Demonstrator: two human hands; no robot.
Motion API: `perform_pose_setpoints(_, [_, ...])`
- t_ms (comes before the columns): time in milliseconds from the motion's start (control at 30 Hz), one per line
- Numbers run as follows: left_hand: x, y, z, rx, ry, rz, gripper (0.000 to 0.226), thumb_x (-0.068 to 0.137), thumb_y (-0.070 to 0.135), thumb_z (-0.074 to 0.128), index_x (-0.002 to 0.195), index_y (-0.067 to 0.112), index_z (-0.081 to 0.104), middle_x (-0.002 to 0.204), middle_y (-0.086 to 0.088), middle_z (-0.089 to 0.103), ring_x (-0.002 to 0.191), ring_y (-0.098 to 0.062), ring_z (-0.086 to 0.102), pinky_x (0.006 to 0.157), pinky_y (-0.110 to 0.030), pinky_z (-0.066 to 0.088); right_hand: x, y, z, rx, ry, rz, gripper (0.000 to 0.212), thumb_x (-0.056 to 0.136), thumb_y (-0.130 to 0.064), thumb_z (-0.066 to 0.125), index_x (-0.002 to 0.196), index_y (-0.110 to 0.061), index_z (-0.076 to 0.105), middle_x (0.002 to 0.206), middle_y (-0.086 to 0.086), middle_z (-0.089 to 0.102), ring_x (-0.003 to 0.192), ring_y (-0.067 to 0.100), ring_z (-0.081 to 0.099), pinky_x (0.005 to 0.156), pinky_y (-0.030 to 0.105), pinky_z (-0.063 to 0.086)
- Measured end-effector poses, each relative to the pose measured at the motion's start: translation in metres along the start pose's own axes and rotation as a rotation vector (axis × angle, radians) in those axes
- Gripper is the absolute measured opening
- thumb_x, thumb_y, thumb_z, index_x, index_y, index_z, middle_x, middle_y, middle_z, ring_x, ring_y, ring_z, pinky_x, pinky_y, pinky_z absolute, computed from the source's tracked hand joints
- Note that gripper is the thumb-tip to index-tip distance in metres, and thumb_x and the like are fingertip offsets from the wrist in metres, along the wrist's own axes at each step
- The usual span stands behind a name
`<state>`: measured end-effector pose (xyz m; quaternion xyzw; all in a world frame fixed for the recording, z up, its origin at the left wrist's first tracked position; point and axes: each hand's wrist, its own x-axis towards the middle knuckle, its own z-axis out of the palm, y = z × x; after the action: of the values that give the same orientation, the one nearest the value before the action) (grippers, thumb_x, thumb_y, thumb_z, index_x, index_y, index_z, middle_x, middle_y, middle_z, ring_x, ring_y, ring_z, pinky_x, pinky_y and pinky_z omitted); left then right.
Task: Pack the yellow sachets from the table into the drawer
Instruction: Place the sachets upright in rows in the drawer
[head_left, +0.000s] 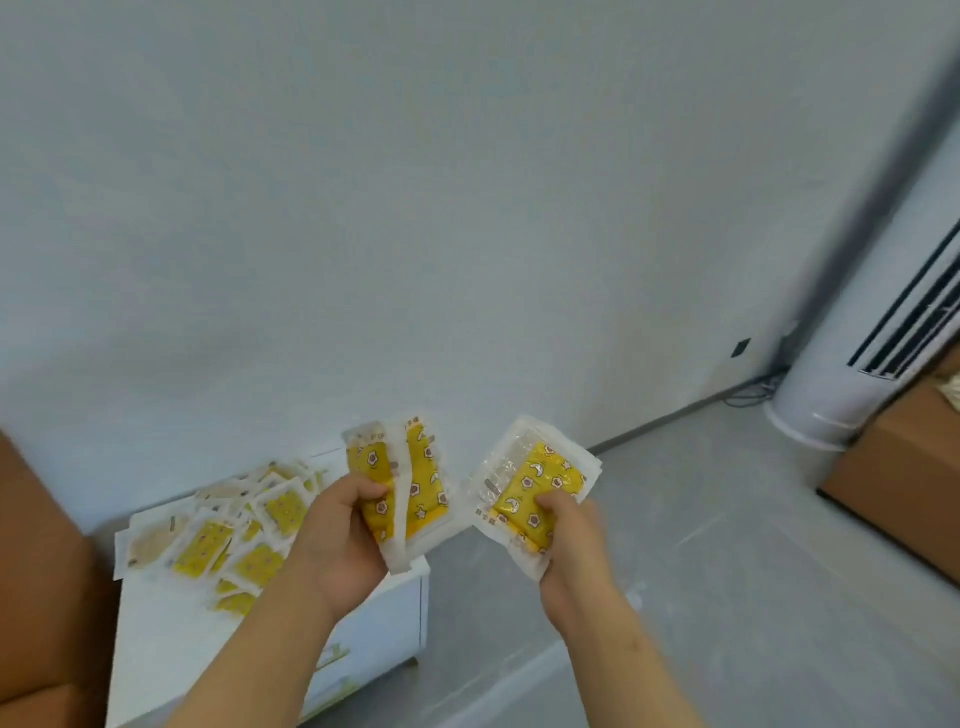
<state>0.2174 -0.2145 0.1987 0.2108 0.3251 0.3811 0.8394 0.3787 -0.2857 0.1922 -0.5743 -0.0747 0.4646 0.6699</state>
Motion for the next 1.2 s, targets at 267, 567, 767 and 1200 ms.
perform_pose_setpoints(267, [-0.117,-0.112,0.056,0.126,0.061,-0.111,0.017,0.09,0.007,0.054,0.104,0.009,0.063,0.077,-0.009,0.074,0.061,-0.021,0.072,0.048,-0.038,0.058,-0.129,-0.013,-0.137,0.129,0.104,-0.077,0.025,0.093,-0.008,0.051,0.114,-0.02,0.057,0.097,0.003,0.07,0.079,0.02,0.067,0.06,0.029,0.05])
perform_pose_setpoints(567, [-0.268,-0.238,0.054,0.344,-0.039,-0.347,0.019,0.09,0.003,0.046,0.096,0.01,0.062,0.08,-0.009,0.074,0.078,-0.027,0.068,0.06,-0.042,0.059,-0.307,0.06,-0.27,0.23,0.336,-0.053,0.02,0.092,-0.011,0.051,0.109,-0.019,0.057,0.096,0.005,0.068,0.075,0.019,0.064,0.064,0.031,0.05])
perform_pose_setpoints(767, [-0.372,-0.333,0.066,0.508,-0.153,-0.482,0.035,0.093,-0.003,0.041,0.125,0.005,0.051,0.106,-0.016,0.066,0.085,-0.029,0.065,0.047,-0.038,0.057,-0.436,0.094,-0.369,0.341,0.498,-0.079,0.019,0.09,-0.008,0.052,0.103,-0.021,0.058,0.097,0.007,0.069,0.076,0.022,0.066,0.062,0.03,0.049])
perform_pose_setpoints(1200, [-0.63,-0.644,0.194,0.743,-0.442,-0.717,0.028,0.094,0.001,0.044,0.118,0.011,0.055,0.097,-0.013,0.067,0.082,-0.03,0.064,0.047,-0.043,0.057,-0.712,0.104,-0.69,0.369,0.837,-0.232,0.012,0.091,-0.014,0.05,0.094,-0.024,0.057,0.094,-0.001,0.067,0.083,0.019,0.062,0.077,0.034,0.047])
